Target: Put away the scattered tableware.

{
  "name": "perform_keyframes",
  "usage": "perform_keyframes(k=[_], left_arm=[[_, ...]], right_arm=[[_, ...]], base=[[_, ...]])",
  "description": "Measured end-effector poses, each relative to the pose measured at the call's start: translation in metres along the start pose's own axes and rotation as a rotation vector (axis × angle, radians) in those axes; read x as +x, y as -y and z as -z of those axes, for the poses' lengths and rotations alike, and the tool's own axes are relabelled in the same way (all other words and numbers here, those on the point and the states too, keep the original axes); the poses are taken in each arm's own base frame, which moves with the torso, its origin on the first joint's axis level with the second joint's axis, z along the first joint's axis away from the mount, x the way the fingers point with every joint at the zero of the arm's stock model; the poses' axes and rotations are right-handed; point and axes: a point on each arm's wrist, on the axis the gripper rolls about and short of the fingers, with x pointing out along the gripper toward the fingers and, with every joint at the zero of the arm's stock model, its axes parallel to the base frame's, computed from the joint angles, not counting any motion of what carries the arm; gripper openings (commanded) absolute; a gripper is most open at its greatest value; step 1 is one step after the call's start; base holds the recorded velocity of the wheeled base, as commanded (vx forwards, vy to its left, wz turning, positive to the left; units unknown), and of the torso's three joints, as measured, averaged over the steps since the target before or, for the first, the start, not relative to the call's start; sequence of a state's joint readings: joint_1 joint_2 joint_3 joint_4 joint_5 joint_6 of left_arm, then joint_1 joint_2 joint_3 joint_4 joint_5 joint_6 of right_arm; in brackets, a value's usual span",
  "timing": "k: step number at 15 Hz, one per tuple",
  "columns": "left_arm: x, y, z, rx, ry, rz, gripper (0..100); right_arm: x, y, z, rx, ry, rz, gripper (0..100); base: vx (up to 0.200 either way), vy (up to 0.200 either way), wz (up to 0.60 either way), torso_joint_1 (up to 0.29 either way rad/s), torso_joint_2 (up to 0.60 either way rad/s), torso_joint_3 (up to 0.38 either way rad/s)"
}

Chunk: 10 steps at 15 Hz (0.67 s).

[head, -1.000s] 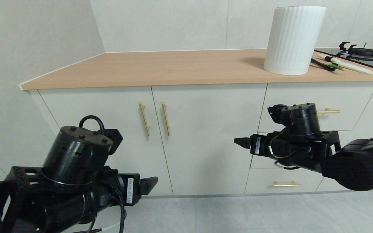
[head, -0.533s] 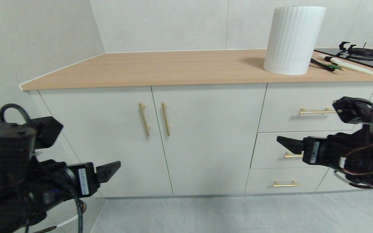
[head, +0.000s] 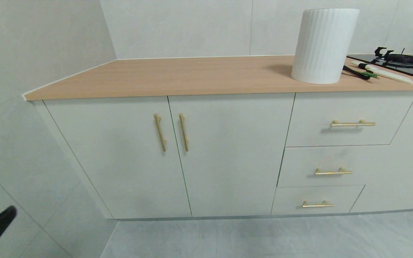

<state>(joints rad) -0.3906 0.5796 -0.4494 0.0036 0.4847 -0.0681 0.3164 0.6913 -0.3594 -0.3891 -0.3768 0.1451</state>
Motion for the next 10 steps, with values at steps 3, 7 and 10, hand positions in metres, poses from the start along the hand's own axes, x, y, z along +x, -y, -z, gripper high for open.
perform_keyframes(k=[3, 7, 10], left_arm=[[-0.036, -0.018, 0.012, 0.014, 0.155, -0.109, 100], [-0.064, -0.026, 0.033, 0.015, 0.284, -0.212, 100], [-0.065, -0.024, 0.049, 0.003, 0.322, -0.26, 100]], right_arm=[[-0.049, 0.02, -0.002, -0.133, 0.167, 0.105, 100], [-0.099, 0.029, 0.004, -0.252, 0.355, 0.228, 100], [-0.118, 0.03, 0.021, -0.279, 0.378, 0.239, 100]], base=[[0.0, 0.0, 0.0, 0.0, 0.0, 0.0], [0.0, 0.0, 0.0, 0.0, 0.0, 0.0], [0.0, 0.0, 0.0, 0.0, 0.0, 0.0]])
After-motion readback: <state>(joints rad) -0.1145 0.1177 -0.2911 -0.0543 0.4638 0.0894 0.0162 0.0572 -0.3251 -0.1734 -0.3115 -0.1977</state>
